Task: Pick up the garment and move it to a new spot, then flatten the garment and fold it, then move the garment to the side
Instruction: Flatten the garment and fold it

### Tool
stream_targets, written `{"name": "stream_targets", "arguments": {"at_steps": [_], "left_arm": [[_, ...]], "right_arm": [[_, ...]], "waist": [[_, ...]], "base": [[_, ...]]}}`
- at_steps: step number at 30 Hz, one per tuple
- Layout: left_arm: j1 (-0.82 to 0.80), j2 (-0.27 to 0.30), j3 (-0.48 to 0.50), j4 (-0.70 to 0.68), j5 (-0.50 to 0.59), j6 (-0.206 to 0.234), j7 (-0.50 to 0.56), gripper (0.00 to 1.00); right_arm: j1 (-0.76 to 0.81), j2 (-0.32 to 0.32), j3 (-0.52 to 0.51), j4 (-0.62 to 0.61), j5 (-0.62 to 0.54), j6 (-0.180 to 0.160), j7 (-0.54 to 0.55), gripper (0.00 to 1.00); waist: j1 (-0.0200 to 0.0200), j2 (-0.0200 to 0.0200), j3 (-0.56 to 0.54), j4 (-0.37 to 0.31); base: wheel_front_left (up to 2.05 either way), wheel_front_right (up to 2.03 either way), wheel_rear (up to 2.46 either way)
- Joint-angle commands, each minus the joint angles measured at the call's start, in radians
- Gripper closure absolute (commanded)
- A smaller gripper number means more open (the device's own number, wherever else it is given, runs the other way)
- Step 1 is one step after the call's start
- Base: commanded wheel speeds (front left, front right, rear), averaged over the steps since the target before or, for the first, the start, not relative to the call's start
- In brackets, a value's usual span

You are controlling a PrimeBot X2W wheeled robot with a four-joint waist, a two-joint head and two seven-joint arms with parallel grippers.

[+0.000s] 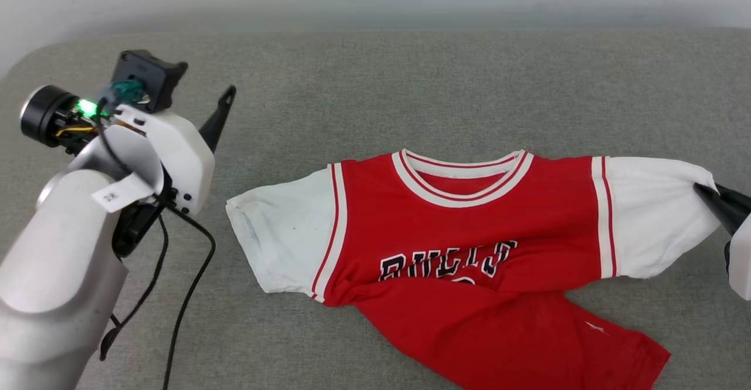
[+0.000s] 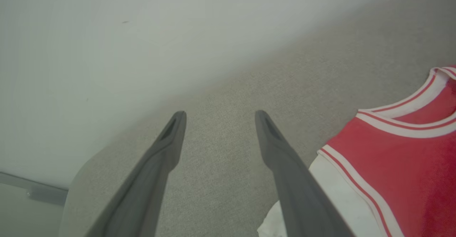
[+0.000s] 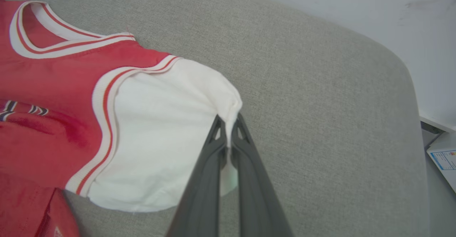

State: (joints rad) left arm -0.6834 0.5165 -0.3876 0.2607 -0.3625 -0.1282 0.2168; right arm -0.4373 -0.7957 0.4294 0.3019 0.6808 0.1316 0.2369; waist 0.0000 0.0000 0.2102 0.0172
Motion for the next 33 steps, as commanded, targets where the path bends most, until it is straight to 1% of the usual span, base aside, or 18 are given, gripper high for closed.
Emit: {"name": "stream_targets", "arguments": {"at_steps": [1,4,7,10,15,21,25,33], "left_arm": [[-0.025,0.027,-0.045,0.006,-0.035,-0.001,0.061,0.00],[-0.069,0.073,-0.126,0.014,-0.141,-0.001,0.200,0.00],[-0.112,0.105,-0.191,0.019,-0.238,-0.001,0.308,0.00],[-0.148,0.122,-0.247,0.042,-0.323,-0.001,0.408,0.00],[-0.203,0.143,-0.340,0.095,-0.403,-0.001,0.530,0.00],[-0.240,0.154,-0.437,0.149,-0.466,-0.001,0.601,0.00],[-0.254,0.172,-0.508,0.176,-0.487,-0.001,0.642,0.00],[-0.223,0.170,-0.632,0.232,-0.524,0.000,0.632,0.00]], "right_arm": [[0.018,0.006,-0.015,-0.013,-0.011,-0.002,0.004,1.00],[0.033,0.016,-0.040,-0.040,-0.024,-0.002,0.016,1.00],[0.046,0.026,-0.062,-0.064,-0.032,-0.002,0.029,1.00],[0.049,0.035,-0.080,-0.085,-0.045,-0.002,0.044,1.00],[0.041,0.053,-0.094,-0.119,-0.061,-0.002,0.063,1.00],[0.017,0.066,-0.094,-0.143,-0.073,-0.002,0.077,1.00],[0.002,0.071,-0.089,-0.148,-0.078,-0.002,0.080,1.00],[-0.019,0.076,-0.074,-0.145,-0.081,-0.002,0.072,1.00]], "waist": [[0.0000,0.0000,0.009,-0.010],[0.0000,0.0000,0.020,-0.018],[0.0000,0.0000,0.035,-0.024],[0.0000,0.0000,0.051,-0.029],[0.0000,0.0000,0.081,-0.041],[0.0000,0.0000,0.123,-0.061],[0.0000,0.0000,0.144,-0.071],[0.0000,0.0000,0.171,-0.084]], "base": [[0.00,0.00,0.00],[0.00,0.00,0.00],[0.00,0.00,0.00],[0.00,0.00,0.00],[0.00,0.00,0.00],[0.00,0.00,0.00],[0.00,0.00,0.00],[0.00,0.00,0.00]]}}
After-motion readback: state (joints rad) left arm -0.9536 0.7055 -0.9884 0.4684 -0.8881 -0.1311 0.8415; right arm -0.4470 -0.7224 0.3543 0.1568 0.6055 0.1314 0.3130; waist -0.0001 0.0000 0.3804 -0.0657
